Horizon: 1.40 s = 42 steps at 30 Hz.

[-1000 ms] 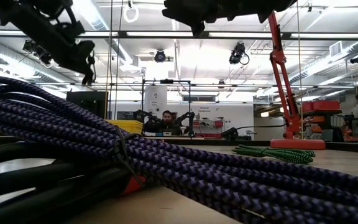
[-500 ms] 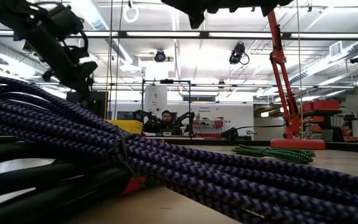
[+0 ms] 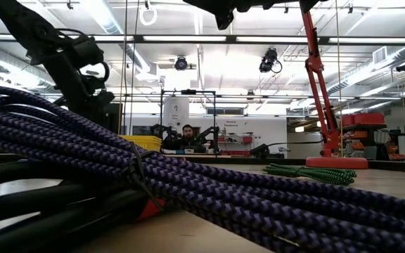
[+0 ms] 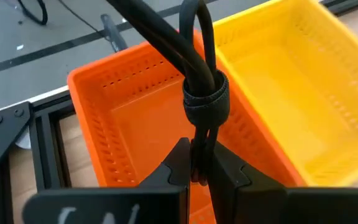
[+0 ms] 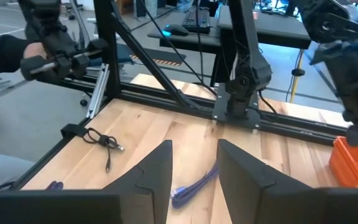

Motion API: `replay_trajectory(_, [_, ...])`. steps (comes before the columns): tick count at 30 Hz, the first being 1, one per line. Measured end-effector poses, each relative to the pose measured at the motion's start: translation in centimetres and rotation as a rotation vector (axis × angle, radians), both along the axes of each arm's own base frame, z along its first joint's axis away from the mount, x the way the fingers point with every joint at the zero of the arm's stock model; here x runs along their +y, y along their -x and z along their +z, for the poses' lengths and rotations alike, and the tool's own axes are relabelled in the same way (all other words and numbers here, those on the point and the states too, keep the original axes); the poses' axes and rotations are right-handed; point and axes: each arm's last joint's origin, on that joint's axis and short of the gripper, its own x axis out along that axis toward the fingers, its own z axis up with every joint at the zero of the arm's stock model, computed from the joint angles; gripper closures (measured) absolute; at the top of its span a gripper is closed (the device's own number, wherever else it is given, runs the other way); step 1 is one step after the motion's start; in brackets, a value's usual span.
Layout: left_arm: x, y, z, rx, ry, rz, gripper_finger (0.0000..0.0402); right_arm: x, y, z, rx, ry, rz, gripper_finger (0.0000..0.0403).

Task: Pick & Place USB Port
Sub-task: Put the black USB cable into the orange bin, then put the black and green USB cable into the yellow bin

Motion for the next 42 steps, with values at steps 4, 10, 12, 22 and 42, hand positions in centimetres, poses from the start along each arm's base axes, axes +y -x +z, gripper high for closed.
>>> replay_trajectory(4, [0.6,0.1,-0.6,-0.009,0.034,0.004,0.0371,0.1,0.0,0.0,0.000,0.001,0.003,0.0277])
replay_trajectory(10, [1.0,0.0,-1.0,-0.022,0.048,0.021,0.0362,0.1,0.0,-0.1,0.007,0.001,0.003,0.0277])
replay_trajectory(12, [1.1,0.0,-0.9,-0.037,0.036,0.032,0.0329,0.1,0.0,-0.1,0.007,0.001,0.003,0.0277])
replay_trajectory(22, [1.2,-0.1,-0.7,-0.056,0.018,0.054,0.0188,0.1,0.5,-2.0,0.010,-0.004,0.002,0.0277])
replay_trajectory(42, [-2.7,-4.9,2.0,-0.420,0.214,-0.565,0.0189,-1.9,1.3,-4.7,0.076,0.005,-0.255,0.0277])
